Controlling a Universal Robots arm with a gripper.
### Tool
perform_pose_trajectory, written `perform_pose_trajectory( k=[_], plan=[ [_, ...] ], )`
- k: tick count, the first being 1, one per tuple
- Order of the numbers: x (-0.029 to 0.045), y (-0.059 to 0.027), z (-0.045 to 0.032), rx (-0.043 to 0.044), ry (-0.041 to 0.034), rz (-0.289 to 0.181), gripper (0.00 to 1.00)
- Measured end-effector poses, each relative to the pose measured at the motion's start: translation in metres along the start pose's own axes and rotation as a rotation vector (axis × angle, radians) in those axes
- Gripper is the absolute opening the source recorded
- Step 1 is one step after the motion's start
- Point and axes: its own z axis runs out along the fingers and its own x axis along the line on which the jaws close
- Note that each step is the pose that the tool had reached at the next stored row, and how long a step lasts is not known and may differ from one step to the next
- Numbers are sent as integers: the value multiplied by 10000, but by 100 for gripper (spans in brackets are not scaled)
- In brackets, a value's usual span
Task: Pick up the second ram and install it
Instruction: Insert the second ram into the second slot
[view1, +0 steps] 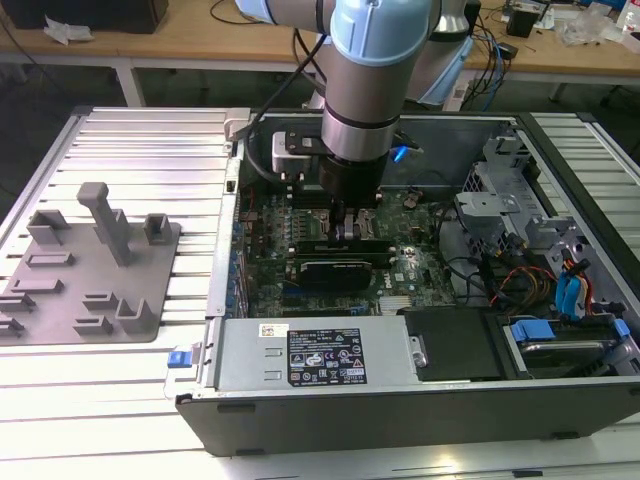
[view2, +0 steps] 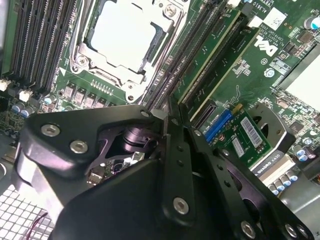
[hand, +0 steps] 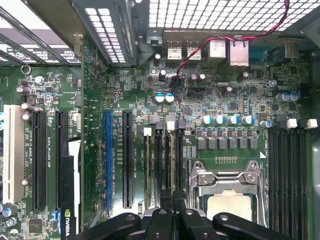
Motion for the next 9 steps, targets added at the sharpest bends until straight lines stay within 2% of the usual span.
perform_pose_trajectory(
  k=[8,9],
  plan=[
    [2,-1,34,1,0,0,10],
    [2,-1,34,0,2,0,16]
  ],
)
